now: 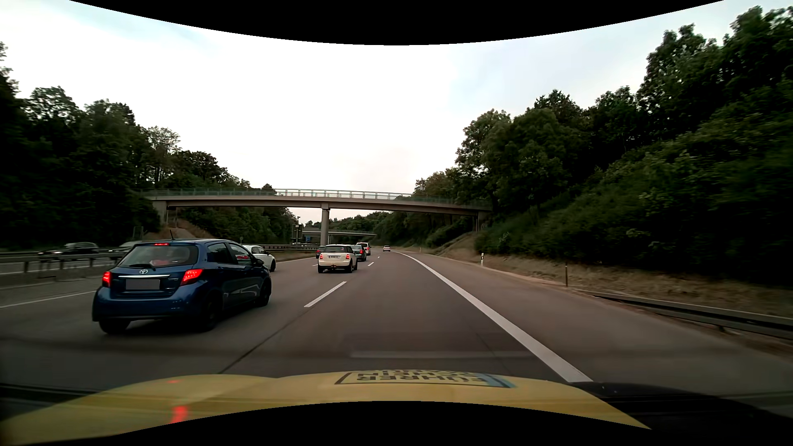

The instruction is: Follow the waypoints while adhering to traffic rules and regulations

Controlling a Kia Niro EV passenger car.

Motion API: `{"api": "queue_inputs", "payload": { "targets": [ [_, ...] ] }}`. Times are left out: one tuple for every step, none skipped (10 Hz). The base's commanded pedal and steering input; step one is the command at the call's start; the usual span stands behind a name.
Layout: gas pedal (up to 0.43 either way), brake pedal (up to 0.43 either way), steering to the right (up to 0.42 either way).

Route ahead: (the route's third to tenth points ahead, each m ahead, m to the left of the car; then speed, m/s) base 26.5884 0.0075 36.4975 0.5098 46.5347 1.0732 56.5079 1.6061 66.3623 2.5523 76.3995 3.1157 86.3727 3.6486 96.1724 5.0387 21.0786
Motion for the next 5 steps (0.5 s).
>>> {"api": "queue_inputs", "payload": {
  "targets": [
    [0.138, 0.000, -0.006],
    [0.130, 0.000, -0.006],
    [0.118, 0.000, -0.006],
    [0.087, 0.000, -0.006],
    [0.079, 0.000, -0.006]
  ]
}}
